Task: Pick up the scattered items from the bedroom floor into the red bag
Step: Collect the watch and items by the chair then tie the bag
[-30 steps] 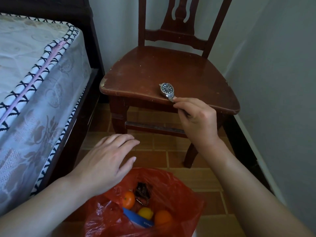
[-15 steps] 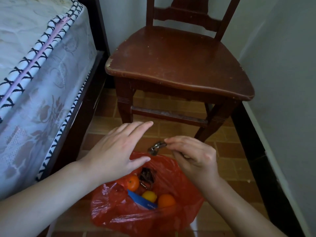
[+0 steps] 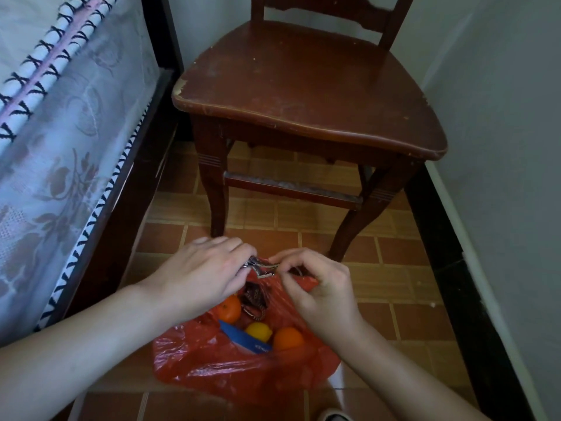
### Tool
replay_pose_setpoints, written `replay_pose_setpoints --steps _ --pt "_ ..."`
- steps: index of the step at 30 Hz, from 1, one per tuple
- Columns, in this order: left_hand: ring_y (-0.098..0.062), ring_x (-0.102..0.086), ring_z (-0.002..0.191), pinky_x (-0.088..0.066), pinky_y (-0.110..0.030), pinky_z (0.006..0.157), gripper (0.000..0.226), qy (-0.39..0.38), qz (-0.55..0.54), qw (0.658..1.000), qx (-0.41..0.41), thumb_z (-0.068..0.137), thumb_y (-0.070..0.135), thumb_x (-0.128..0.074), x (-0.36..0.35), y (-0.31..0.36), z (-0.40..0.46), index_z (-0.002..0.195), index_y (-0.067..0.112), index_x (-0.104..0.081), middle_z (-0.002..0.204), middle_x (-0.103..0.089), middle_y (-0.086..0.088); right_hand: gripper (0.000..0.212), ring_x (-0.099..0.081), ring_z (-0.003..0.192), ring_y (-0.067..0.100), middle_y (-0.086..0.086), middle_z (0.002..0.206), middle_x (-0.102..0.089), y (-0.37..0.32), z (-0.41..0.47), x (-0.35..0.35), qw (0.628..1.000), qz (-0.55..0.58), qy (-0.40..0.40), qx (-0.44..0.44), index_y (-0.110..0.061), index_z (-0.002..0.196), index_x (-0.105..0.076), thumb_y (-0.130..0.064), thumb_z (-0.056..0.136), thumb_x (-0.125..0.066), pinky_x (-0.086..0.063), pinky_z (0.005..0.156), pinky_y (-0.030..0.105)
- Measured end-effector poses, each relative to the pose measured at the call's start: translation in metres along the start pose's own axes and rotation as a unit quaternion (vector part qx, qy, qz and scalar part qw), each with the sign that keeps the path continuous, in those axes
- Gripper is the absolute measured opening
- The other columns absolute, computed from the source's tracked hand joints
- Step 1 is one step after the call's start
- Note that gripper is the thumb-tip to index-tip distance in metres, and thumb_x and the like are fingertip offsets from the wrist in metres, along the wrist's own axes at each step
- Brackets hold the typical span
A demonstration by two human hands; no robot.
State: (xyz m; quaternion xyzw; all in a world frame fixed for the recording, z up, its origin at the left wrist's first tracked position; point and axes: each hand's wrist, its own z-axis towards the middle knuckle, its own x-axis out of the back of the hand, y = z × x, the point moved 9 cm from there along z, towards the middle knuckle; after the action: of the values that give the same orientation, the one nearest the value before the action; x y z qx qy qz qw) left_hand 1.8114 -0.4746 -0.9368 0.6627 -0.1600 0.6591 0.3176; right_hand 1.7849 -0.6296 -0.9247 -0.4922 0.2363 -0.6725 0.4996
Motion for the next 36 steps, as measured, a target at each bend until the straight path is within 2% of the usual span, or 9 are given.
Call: replay_pose_setpoints --steps 4,7,15,20,24,27,30,32,36 --pt "-0.017 -0.065 0.090 -0.054 -0.033 0.069 0.034 0.017 0.065 0.998 -0.012 0.099 0.037 -0.041 0.002 0.000 0.001 0.118 0.020 -0.064 0.100 -0.064 0.004 0.031 -0.072 0.105 0.020 -0.002 0.117 -0.070 0.028 -0.003 -0.026 0.969 0.139 -0.084 -0.184 -0.018 0.112 -0.058 -0.008 0.090 -0.076 -0.061 0.086 0.047" --pt "-0.020 -0.064 0.087 -0.054 -0.036 0.066 0.043 0.019 0.089 0.996 -0.016 0.095 0.036 -0.036 0.002 0.004 0.000 0.119 0.016 -0.065 0.098 -0.063 0.001 0.032 -0.070 0.092 0.022 0.016 0.107 -0.073 0.038 -0.002 -0.046 0.922 0.268 -0.116 -0.255 -0.007 0.122 -0.056 -0.008 0.094 -0.073 -0.057 0.082 0.045" --pt "-0.020 -0.061 0.086 -0.054 -0.035 0.066 0.032 -0.005 0.097 0.995 -0.019 0.088 0.030 -0.059 -0.004 0.007 0.002 0.115 0.014 -0.066 0.096 -0.061 0.001 0.022 -0.057 0.083 0.013 -0.001 0.091 -0.061 0.045 -0.002 -0.058 0.946 0.140 -0.184 -0.228 -0.022 0.116 -0.054 -0.039 0.104 -0.060 -0.051 0.076 0.045" --pt "-0.018 -0.059 0.092 -0.055 -0.034 0.070 0.044 -0.025 0.076 0.997 -0.020 0.084 0.028 -0.070 -0.006 0.008 -0.001 0.126 0.017 -0.061 0.105 -0.057 0.002 0.024 -0.056 0.067 0.024 0.006 0.077 -0.059 0.057 -0.001 -0.059 0.913 0.242 -0.134 -0.300 -0.004 0.105 -0.060 -0.018 0.087 -0.069 -0.045 0.062 0.032" --pt "-0.006 -0.051 0.088 -0.050 -0.026 0.068 0.031 -0.042 -0.026 0.998 0.029 0.093 0.035 -0.063 -0.008 0.003 -0.001 0.119 0.035 -0.046 0.104 -0.041 0.014 0.020 -0.051 0.067 0.016 0.006 0.078 -0.062 0.057 0.002 -0.050 0.923 0.252 -0.102 -0.274 0.002 0.098 -0.063 -0.001 0.082 -0.074 -0.041 0.061 0.030" --pt "-0.006 -0.057 0.076 -0.049 -0.031 0.062 0.028 -0.083 -0.172 0.976 0.103 0.094 0.044 -0.066 -0.020 -0.004 -0.004 0.108 0.042 -0.042 0.094 -0.054 0.015 0.020 -0.059 0.072 0.021 0.014 0.083 -0.069 0.052 0.004 -0.046 0.934 0.244 -0.089 -0.245 0.005 0.094 -0.063 0.012 0.081 -0.076 -0.047 0.065 0.034" --pt "-0.008 -0.062 0.076 -0.053 -0.042 0.069 0.015 -0.095 -0.266 0.951 0.125 0.095 0.051 -0.062 -0.026 -0.007 0.000 0.101 0.039 -0.056 0.084 -0.065 0.011 0.021 -0.071 0.079 0.016 0.012 0.088 -0.076 0.051 0.007 -0.038 0.952 0.199 -0.073 -0.219 0.005 0.089 -0.066 0.015 0.077 -0.079 -0.055 0.073 0.029" --pt "-0.007 -0.062 0.078 -0.054 -0.045 0.072 0.015 -0.098 -0.247 0.955 0.133 0.097 0.052 -0.056 -0.027 -0.011 0.001 0.097 0.038 -0.061 0.084 -0.066 0.011 0.020 -0.073 0.079 0.011 0.005 0.086 -0.078 0.051 0.006 -0.037 0.958 0.176 -0.080 -0.212 0.000 0.090 -0.068 0.011 0.079 -0.081 -0.056 0.073 0.025" --pt "-0.006 -0.056 0.069 -0.049 -0.035 0.060 0.026 -0.096 -0.124 0.976 0.150 0.099 0.058 -0.050 -0.021 -0.021 -0.001 0.088 0.036 -0.055 0.077 -0.060 0.011 0.021 -0.075 0.087 0.014 -0.002 0.090 -0.077 0.061 0.003 -0.032 0.967 0.099 -0.071 -0.224 -0.021 0.096 -0.075 -0.008 0.083 -0.085 -0.062 0.081 0.044"
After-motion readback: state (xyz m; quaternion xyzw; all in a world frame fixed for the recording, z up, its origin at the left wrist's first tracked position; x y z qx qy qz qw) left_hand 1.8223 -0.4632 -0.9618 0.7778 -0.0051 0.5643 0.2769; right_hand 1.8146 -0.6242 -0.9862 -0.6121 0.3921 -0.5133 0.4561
